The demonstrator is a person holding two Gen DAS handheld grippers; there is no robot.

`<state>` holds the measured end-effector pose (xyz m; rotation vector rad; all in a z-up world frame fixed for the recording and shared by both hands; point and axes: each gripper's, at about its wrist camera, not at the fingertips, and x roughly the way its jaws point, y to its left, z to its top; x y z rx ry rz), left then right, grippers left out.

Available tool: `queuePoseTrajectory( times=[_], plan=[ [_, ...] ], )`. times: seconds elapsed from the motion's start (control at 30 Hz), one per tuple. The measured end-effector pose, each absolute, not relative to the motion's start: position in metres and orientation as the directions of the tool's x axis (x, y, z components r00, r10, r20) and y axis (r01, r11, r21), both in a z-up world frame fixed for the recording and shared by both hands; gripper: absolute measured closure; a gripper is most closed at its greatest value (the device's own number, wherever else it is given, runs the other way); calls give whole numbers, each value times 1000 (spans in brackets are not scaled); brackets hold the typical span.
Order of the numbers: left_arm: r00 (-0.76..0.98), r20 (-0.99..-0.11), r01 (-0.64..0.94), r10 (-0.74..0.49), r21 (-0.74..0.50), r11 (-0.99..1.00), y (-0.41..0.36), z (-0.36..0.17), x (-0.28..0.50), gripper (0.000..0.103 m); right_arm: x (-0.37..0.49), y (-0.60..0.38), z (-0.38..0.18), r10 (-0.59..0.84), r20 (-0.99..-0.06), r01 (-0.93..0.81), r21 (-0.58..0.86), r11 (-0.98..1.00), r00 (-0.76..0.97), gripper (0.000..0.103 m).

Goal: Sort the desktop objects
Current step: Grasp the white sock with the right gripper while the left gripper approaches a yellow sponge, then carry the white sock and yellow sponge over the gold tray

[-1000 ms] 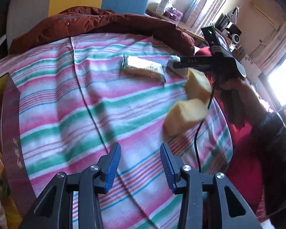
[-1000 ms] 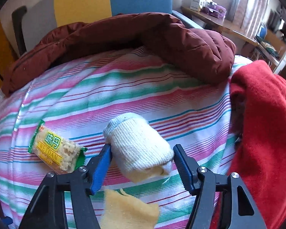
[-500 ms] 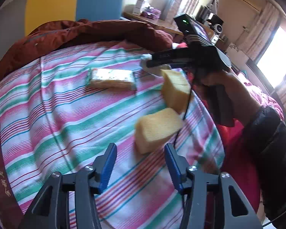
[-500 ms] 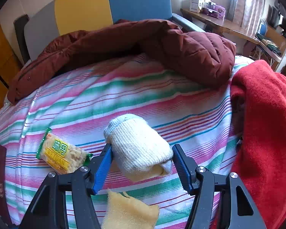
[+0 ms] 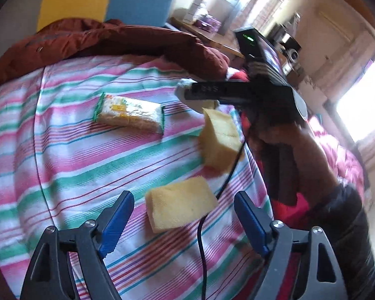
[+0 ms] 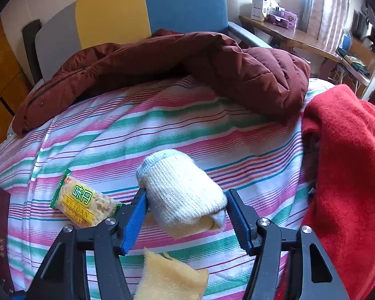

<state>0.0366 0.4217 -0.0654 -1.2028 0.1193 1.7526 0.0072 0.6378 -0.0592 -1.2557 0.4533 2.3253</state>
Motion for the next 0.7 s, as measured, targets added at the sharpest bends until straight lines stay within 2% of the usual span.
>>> queuePoseTrajectory(
  times=[0.17,0.2,0.23,0.33,0.53,0.7],
  plan=[
    [-22,-759,-695,651,-456,-555,422,-73,29,21,7,638,-59,239,-845,-533,64,-844,-478,39],
    [-20,-768,-682,641,-458,-570,423,-77,26,23,6,637,-59,242,-846,-531,57,-846,-476,39],
    [-16,-779,-661,627,-463,-591,423,-81,24,30,7,637,-59,245,-846,-531,52,-846,-474,39],
    [8,-783,-617,622,-494,-613,428,-86,17,32,7,638,-60,249,-849,-538,48,-842,-466,39],
    [9,-799,-673,601,-449,-587,434,-87,23,48,7,638,-61,253,-849,-531,38,-847,-463,39],
    [-34,-784,-691,620,-429,-581,419,-79,29,50,9,639,-56,265,-834,-538,44,-842,-484,39]
  ],
)
